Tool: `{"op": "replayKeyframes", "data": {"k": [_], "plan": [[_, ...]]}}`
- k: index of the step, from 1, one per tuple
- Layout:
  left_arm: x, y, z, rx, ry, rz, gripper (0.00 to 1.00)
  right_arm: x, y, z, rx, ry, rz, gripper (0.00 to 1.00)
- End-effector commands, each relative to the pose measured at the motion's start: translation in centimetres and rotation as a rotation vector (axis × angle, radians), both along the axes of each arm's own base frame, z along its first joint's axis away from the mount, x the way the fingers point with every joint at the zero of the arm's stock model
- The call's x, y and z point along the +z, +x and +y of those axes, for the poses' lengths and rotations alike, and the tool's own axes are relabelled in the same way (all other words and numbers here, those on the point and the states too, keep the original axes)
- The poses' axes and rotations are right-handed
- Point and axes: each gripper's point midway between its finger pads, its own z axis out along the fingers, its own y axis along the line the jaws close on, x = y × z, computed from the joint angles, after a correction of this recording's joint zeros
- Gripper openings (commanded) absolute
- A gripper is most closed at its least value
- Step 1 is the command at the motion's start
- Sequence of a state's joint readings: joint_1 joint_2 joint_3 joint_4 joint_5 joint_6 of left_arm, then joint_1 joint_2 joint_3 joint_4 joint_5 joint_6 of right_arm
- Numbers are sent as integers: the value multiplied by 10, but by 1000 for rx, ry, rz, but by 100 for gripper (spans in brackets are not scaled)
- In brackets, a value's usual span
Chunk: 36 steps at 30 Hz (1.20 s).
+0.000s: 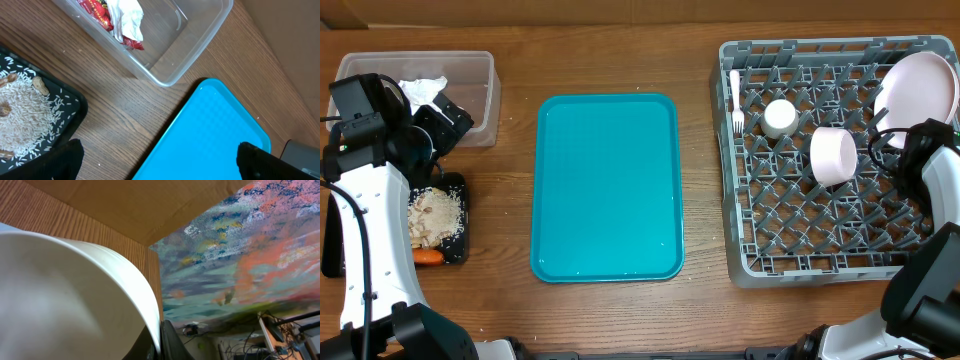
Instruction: Sort waste into correct bins and load items into the dishwasher rack
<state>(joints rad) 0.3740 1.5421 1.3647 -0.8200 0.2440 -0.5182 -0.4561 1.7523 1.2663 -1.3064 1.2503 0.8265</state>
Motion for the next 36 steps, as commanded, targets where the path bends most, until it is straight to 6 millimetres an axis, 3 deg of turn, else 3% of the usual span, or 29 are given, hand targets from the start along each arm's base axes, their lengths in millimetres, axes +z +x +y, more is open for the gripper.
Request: {"op": "replayKeyframes", "data": {"k": [1,11,19,36], "plan": [[1,1,1,5,-8,-5,100,4,12,2,60,-11,49,4],[1,1,1,6,-8,-5,100,3,38,18,159,-11,75,5],[1,1,1,6,-8,-5,100,32,41,9,183,-172,191,5],[1,1,1,5,-8,-5,100,25,74,-2,234,-136,212,4]]}}
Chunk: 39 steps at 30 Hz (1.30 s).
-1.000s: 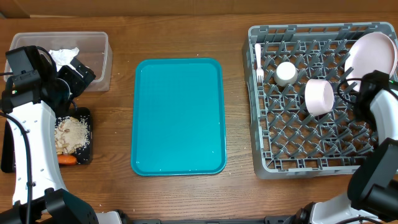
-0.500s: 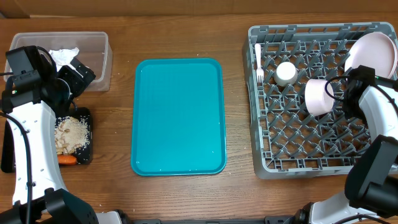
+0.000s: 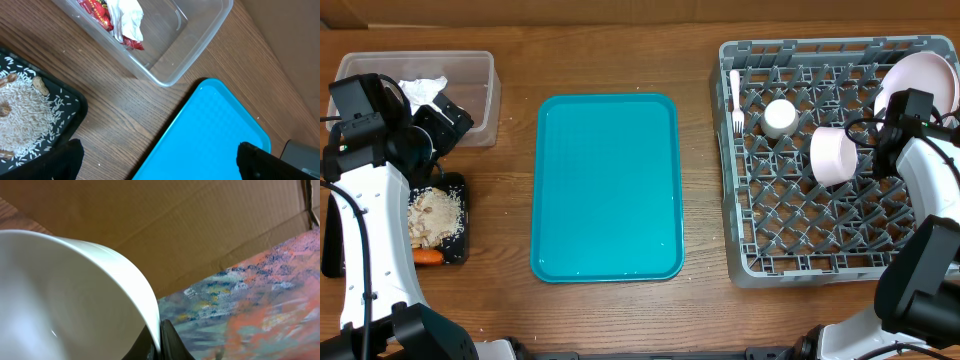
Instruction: Sort waste into correct bins and load items into the dishwasher rack
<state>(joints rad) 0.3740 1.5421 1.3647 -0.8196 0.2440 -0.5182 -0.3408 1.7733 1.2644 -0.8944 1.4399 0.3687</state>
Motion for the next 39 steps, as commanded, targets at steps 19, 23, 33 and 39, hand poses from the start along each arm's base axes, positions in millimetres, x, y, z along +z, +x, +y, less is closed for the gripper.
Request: {"op": "replayKeyframes", "data": {"k": [19,23,33,39], "plan": [[1,1,1,5,-8,-5,100,-30,16,-1,30,39,179,5],[1,1,1,5,-9,-4,100,-37,26,4,64,73,143,18],[1,1,1,5,-8,-5,100,-92,57,38,253,440,134,27],[1,1,1,5,-8,-5,100,-92,84,66,331,614,12,51]]}}
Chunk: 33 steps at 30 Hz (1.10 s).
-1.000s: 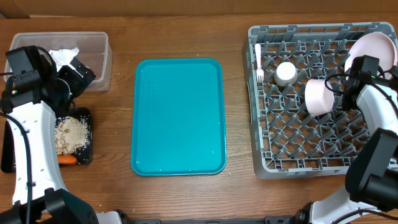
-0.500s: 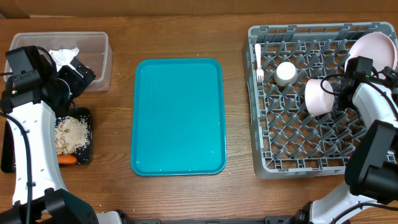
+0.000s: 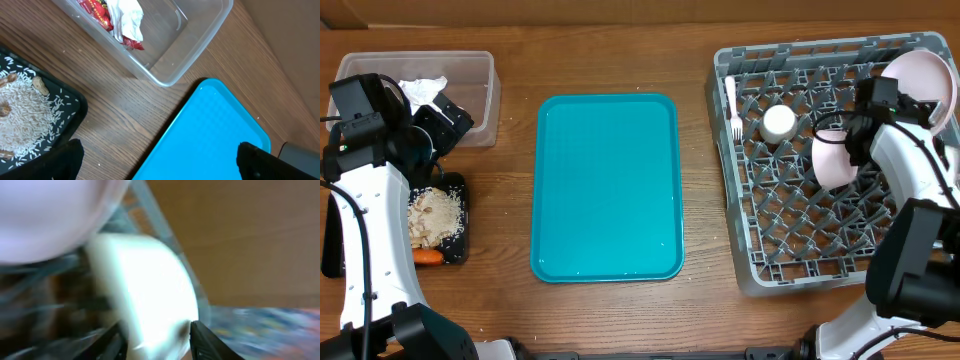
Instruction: Sort waste into correct bins and load items into the dishwasher rack
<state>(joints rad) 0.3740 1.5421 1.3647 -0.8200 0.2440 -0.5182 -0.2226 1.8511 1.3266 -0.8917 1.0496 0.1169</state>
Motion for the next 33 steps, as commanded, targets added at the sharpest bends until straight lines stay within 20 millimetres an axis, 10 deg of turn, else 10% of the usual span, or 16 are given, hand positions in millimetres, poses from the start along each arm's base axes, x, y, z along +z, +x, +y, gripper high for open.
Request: {"op": "replayKeyframes", "data": {"k": [1,8,9,13,16,21,26,33], "plan": [[1,1,1,5,-8,-5,100,-18,24,23,5,262,-138,52],[1,1,1,6,-8,-5,100,40,59,53,66,491,-376,68],[1,1,1,5,-8,-5,100,53,63,59,87,518,-415,100],[1,1,1,5,-8,-5,100,97,67,83,170,626,-540,100],[1,1,1,5,-8,-5,100,126,68,126,295,834,-646,100],[1,1,1,6,-8,-5,100,175,50,252,585,1516,-685,100],[1,1,1,5,-8,-5,100,164,40,332,730,1587,-500,100],[1,1,1,5,-8,-5,100,124,42,387,707,1307,-389,100]]}}
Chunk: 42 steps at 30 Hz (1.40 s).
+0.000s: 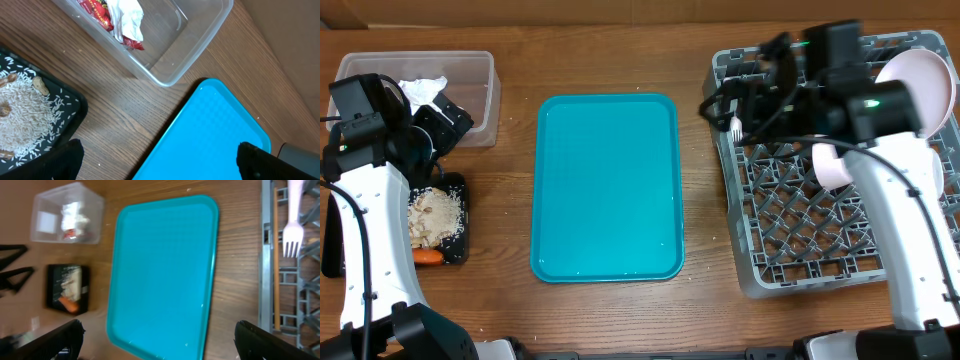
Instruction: Sort waste into correct bins and load items into the dishwasher rack
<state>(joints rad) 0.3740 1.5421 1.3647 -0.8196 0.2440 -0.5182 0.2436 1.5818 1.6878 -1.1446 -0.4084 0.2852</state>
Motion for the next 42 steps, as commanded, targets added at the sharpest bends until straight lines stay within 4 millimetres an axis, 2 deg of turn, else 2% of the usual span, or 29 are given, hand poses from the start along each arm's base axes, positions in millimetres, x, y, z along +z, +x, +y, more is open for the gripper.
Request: {"op": "replayKeyframes", "data": {"k": [1,3,5,6,10,13,19,23,27,30,31,32,34,35,37,39,42], "plan": [[1,1,1,5,-8,-5,100,-15,9,9,-110,-138,-6,100],[1,1,1,5,-9,-5,100,-24,8,25,-69,-146,2,100],[1,1,1,5,-8,-5,100,-40,8,40,-34,-165,28,100],[1,1,1,5,-8,-5,100,-55,11,43,-29,-193,54,100],[1,1,1,5,-8,-5,100,-99,23,36,-56,-293,129,100],[1,1,1,5,-8,-5,100,-112,28,38,-54,-302,148,100],[1,1,1,5,-8,-5,100,-105,42,46,-57,-262,89,100],[1,1,1,5,-8,-5,100,-99,43,50,-48,-233,84,100],[1,1,1,5,-8,-5,100,-73,41,44,-64,-215,43,100],[1,1,1,5,-8,-5,100,-53,34,26,-133,-251,12,100],[1,1,1,5,-8,-5,100,-45,30,16,-188,-273,6,100],[1,1,1,5,-8,-5,100,-30,19,-4,-285,-300,1,100],[1,1,1,6,-9,-5,100,-19,8,-13,-331,-298,2,100],[1,1,1,5,-8,-5,100,-13,-5,-17,-332,-290,23,100],[1,1,1,6,-9,-4,100,-21,-25,-24,-313,-331,96,100],[1,1,1,5,-8,-5,100,-34,-56,-38,-294,-412,221,100],[1,1,1,5,-8,-5,100,-38,-70,-44,-286,-447,274,100]]}}
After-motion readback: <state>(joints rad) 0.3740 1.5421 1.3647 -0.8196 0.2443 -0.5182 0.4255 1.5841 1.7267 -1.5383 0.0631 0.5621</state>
